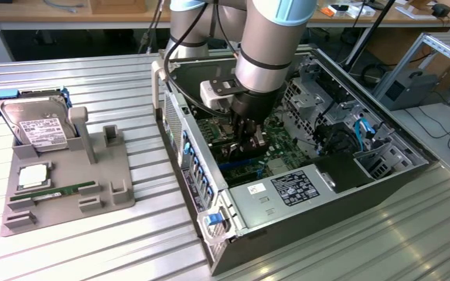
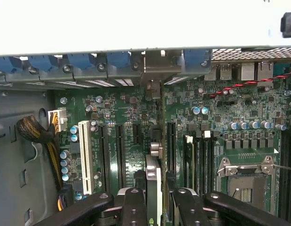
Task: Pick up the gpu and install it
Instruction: 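Insert the gpu into the slot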
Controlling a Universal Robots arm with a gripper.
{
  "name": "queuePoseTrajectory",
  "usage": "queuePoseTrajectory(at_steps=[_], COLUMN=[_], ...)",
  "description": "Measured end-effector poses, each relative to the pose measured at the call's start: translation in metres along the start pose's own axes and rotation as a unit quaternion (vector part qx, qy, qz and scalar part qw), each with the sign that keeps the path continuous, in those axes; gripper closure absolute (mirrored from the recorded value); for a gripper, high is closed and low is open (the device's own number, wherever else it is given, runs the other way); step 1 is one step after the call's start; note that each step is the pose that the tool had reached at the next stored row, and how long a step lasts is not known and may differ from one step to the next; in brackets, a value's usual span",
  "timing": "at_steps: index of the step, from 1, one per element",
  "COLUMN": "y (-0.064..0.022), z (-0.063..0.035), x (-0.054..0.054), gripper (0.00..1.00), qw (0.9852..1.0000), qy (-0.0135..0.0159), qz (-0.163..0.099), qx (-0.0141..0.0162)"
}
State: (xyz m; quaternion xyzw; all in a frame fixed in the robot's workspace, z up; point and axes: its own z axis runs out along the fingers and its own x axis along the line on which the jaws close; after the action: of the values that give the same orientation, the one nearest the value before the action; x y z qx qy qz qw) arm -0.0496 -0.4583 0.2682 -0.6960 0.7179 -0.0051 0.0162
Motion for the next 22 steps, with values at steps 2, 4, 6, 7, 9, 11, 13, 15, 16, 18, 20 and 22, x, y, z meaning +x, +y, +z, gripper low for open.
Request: queuePoseTrajectory(at_steps=[2, 4, 6, 7, 9, 11, 13, 15, 16, 18, 20, 22], y=[0.0, 0.0, -0.0001, -0.0002, -0.0003, -0.0007, -0.001, -0.0015, -0.0015, -0.0015, -0.0015, -0.0015], z=[0.0, 0.0, 0.0, 0.0, 0.0, 0.0, 0.0, 0.0, 0.0, 0.0007, 0.002, 0.0029], x=[0.0, 0.0, 0.0, 0.0, 0.0, 0.0, 0.0, 0.0, 0.0, 0.0002, 0.0003, 0.0004], gripper=[0.73, 0.73, 0.73, 0.73, 0.73, 0.73, 0.73, 0.73, 0.73, 0.73, 0.73, 0.73], qw=[1.0, 1.0, 1.0, 1.0, 1.0, 1.0, 0.9999, 0.9999, 0.9999, 0.9999, 0.9999, 0.9999], qy=[0.0, 0.0, 0.0001, 0.0001, 0.0002, 0.0003, 0.0004, 0.0004, 0.0005, 0.0004, 0.0004, 0.0006], qz=[0.0, 0.001, 0.003, 0.003, 0.004, 0.01, 0.014, 0.015, 0.015, 0.015, 0.015, 0.015], qx=[0.0, 0.0, 0.0, 0.0, 0.0, 0.0001, 0.0002, 0.0002, 0.0002, 0.0002, 0.0, -0.0001])
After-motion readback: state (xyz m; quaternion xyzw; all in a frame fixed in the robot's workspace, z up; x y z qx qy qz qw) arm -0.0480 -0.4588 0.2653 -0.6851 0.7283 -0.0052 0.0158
